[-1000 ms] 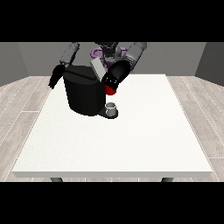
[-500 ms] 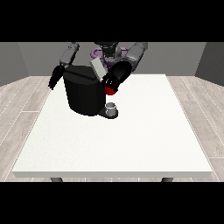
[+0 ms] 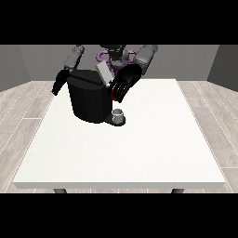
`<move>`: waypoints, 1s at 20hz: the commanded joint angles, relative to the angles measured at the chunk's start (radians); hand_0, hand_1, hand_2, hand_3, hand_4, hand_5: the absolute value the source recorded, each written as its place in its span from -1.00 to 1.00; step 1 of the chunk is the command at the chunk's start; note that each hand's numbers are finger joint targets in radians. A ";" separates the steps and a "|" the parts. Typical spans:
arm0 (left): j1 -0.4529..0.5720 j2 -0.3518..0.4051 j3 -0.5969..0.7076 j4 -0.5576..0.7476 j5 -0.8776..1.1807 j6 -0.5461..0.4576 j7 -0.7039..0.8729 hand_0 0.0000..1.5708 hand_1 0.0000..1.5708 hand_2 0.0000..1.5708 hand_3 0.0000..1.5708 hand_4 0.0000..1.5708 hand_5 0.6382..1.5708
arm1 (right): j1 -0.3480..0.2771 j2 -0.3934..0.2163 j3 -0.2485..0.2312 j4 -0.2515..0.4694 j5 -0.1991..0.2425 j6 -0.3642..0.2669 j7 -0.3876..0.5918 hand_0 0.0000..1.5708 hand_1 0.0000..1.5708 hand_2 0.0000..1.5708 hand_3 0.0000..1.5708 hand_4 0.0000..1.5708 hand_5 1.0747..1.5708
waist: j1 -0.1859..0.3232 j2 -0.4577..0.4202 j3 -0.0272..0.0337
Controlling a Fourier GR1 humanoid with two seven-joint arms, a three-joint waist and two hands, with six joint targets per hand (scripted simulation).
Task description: Insert the coffee pod into the coffee machine and close the lid
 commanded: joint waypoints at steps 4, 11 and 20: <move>0.046 -0.039 -0.004 0.012 -0.010 0.020 0.006 -1.00 -1.00 -0.58 -0.71 -1.00 1.00 | 0.027 -0.015 -0.013 0.021 -0.010 0.017 0.010 -1.00 -1.00 -1.00 -1.00 -0.82 1.00 | 0.032 -0.049 -0.0004; 0.170 -0.168 -0.019 -0.026 0.035 -0.051 0.039 -1.00 -1.00 -1.00 -1.00 -1.00 1.00 | 0.154 0.000 -0.067 0.137 -0.039 -0.008 -0.059 -1.00 -1.00 -1.00 -1.00 -1.00 1.00 | 0.174 -0.233 -0.0002; 0.413 -0.409 0.217 -0.039 0.355 -0.023 -0.030 -1.00 -1.00 -1.00 -1.00 -0.47 1.00 | 0.309 -0.019 -0.102 0.153 -0.077 0.019 -0.100 -1.00 -1.00 -1.00 -1.00 -1.00 1.00 | 0.300 -0.451 -0.0039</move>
